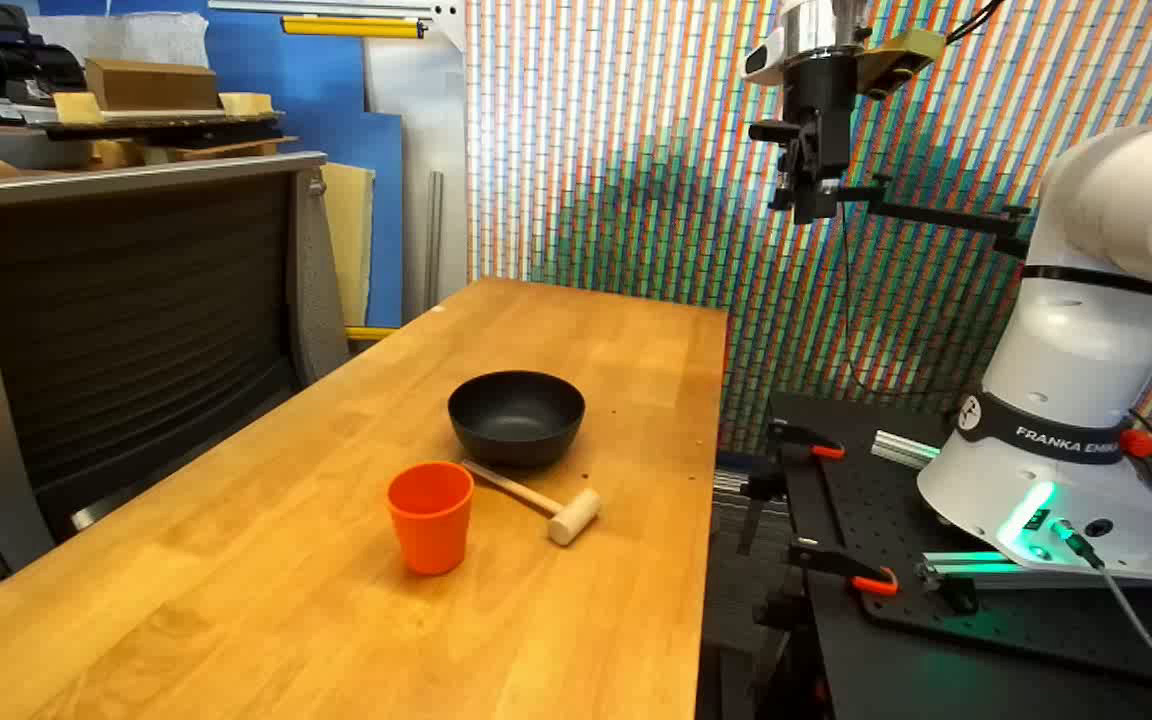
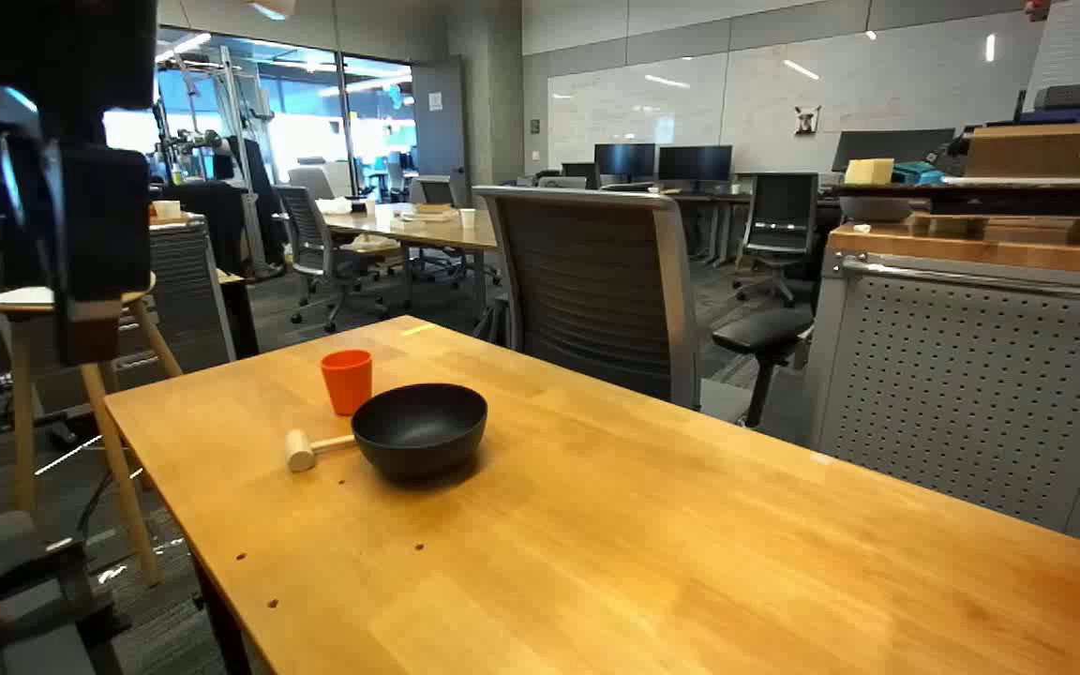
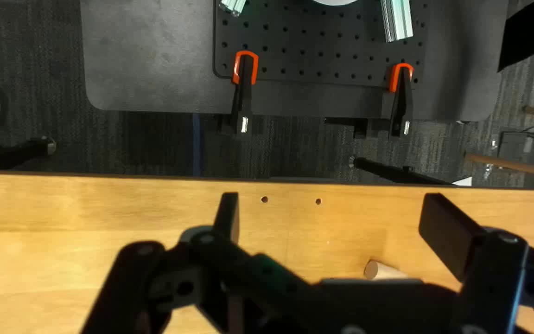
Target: Put the cup in the bowl
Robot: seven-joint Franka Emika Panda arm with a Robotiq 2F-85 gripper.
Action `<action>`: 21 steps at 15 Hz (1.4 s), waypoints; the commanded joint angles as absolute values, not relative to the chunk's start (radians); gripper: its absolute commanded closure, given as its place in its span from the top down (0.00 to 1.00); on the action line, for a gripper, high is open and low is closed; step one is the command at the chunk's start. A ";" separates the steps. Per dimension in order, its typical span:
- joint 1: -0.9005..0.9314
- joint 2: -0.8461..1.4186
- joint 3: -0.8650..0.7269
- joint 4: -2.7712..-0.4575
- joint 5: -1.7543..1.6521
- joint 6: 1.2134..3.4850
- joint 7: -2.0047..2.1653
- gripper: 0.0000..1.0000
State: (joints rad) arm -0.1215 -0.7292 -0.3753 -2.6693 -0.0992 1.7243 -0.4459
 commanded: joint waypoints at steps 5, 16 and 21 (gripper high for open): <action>-0.136 -0.725 -0.362 -2.667 -0.091 1.724 -0.454 1.00; 0.062 -0.109 -0.007 -2.424 -0.080 2.033 -0.167 1.00; 0.097 0.189 0.077 -2.151 -0.154 2.022 -0.099 1.00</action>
